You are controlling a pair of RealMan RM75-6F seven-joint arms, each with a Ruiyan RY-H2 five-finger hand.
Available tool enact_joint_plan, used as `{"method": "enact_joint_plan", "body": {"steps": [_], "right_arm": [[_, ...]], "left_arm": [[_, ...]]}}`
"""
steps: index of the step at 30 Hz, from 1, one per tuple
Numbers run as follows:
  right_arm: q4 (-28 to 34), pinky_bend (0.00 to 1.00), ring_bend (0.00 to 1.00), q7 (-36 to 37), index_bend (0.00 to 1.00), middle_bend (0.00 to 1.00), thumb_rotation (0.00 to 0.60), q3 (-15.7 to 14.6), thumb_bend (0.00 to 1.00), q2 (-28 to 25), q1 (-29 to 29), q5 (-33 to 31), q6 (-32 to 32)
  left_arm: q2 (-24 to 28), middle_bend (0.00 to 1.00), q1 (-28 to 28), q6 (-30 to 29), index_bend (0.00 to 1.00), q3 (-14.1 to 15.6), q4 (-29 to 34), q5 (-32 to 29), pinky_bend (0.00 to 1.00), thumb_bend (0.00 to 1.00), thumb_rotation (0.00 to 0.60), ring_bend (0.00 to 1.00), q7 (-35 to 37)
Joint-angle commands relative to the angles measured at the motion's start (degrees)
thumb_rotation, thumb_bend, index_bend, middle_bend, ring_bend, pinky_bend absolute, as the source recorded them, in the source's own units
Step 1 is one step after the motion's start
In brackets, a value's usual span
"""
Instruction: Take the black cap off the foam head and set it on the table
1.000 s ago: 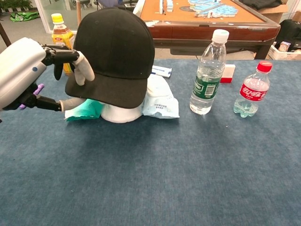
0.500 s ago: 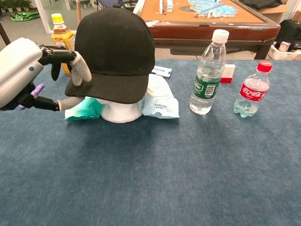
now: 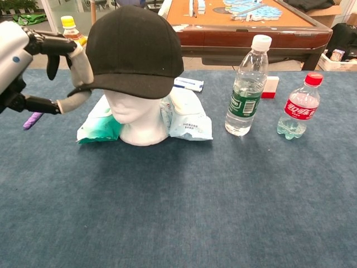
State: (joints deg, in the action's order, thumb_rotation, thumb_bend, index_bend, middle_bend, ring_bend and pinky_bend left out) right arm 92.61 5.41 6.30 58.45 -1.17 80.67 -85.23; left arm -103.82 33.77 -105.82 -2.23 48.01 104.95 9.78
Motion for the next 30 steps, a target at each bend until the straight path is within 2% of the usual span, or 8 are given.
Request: {"method": "enact_joint_plan", "body": {"steps": [1,30], "right_arm": [[0.03,0.49,0.44,-0.11,0.52,0.5,0.6,-0.03,0.49,0.03,-0.07,-0.01,0.13],[0.04,0.49,0.44,-0.69,0.52,0.5,0.6,-0.14,0.49,0.07,-0.82,-0.65,1.63]], "left_arm": [[1.37,0.66,0.44,-0.04,0.58,-0.49,1.72,0.18,0.66,0.52,0.6,0.52,-1.24],[11.29,0.67,3.71,6.57,0.6,-6.44,19.54,-3.1,0.68,0.52,0.6,0.53,-6.64]]}}
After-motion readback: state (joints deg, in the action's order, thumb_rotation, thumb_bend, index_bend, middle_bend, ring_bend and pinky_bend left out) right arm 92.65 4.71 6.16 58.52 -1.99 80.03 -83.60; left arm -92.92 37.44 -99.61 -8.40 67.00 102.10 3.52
